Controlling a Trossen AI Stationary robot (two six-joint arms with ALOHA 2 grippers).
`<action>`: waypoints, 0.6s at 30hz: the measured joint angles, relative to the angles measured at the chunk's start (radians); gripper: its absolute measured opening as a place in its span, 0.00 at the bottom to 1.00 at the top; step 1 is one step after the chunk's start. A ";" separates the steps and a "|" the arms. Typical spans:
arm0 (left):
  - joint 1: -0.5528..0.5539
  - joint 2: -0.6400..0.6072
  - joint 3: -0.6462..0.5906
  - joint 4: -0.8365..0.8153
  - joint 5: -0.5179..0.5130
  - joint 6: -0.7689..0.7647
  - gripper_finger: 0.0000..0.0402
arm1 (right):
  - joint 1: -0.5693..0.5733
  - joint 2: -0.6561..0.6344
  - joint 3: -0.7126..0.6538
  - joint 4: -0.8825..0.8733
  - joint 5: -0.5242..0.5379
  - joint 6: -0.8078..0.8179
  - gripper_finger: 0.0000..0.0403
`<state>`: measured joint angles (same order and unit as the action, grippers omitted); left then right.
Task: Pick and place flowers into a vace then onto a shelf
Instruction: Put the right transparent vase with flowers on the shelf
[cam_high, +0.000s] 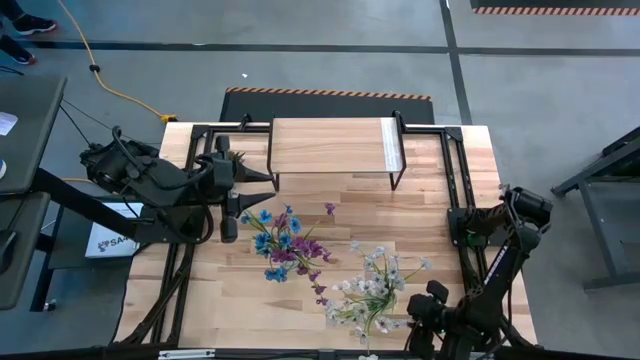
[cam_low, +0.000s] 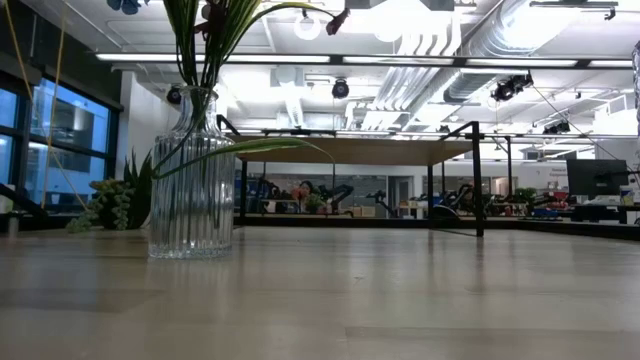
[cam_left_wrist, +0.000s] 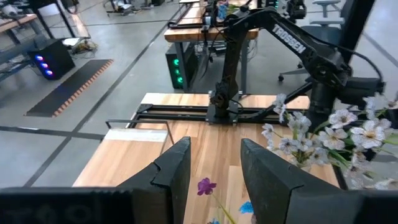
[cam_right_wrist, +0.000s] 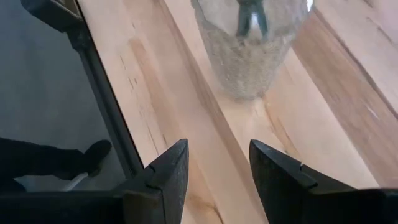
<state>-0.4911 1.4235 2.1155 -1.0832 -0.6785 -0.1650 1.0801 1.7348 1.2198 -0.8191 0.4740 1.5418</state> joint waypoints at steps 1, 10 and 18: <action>0.000 0.000 0.000 0.000 0.011 0.000 0.43 | 0.000 0.000 0.000 -0.009 -0.005 0.002 0.40; 0.000 0.000 0.000 0.002 0.015 0.000 0.43 | -0.003 -0.003 0.001 -0.047 0.008 0.002 0.40; 0.000 0.000 0.000 0.003 0.014 0.000 0.43 | -0.002 -0.003 0.003 -0.047 0.048 -0.026 0.40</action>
<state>-0.4911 1.4235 2.1155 -1.0805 -0.6641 -0.1654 1.0780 1.7321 1.2228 -0.8659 0.5218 1.5159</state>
